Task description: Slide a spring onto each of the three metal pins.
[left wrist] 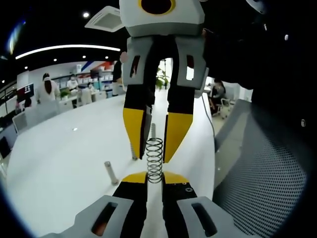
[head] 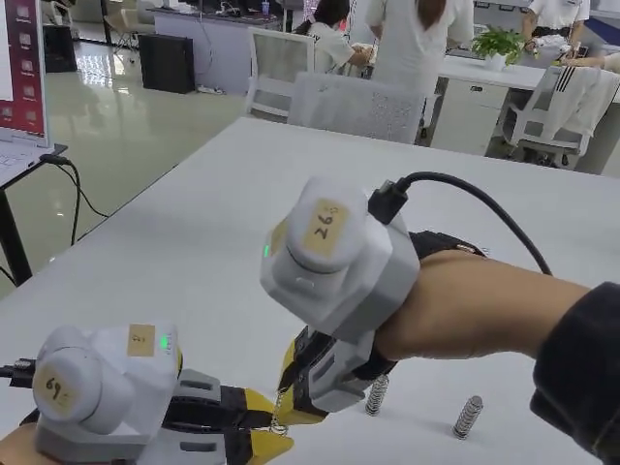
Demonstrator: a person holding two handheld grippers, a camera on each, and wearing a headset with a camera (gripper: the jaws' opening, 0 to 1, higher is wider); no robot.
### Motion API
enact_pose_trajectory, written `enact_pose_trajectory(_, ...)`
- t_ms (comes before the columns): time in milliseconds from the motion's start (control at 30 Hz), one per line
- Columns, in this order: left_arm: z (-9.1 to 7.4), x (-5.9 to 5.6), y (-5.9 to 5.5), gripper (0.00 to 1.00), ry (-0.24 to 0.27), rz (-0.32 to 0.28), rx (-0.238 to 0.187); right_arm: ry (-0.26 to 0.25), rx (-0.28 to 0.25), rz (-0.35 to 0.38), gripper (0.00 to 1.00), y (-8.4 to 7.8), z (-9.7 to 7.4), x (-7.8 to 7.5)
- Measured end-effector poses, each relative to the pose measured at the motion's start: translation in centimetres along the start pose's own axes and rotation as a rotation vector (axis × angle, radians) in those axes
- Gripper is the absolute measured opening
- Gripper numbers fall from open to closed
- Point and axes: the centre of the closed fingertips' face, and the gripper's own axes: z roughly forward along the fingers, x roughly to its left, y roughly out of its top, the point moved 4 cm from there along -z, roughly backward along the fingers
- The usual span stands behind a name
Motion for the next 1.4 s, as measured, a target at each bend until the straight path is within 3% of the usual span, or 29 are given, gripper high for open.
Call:
enact_pose_trajectory(500, 0.1, -0.2, 0.1, 0.02, -0.012, 0.005, 0.000, 0.029, 0.021, 0.018, 0.09, -0.4, 1.1, 0.3)
enact_pose_trajectory(767, 0.0, 0.2, 0.0, 0.03, 0.004, -0.016, -0.009, 0.013, 0.013, 0.026, 0.08, -0.3, 0.9, 0.0)
enact_pose_trajectory(1400, -0.3, 1.1, -0.8, 0.29, 0.067, -0.083, 0.002, -0.031, 0.036, 0.058, 0.08, -2.0, 0.1, -1.5)
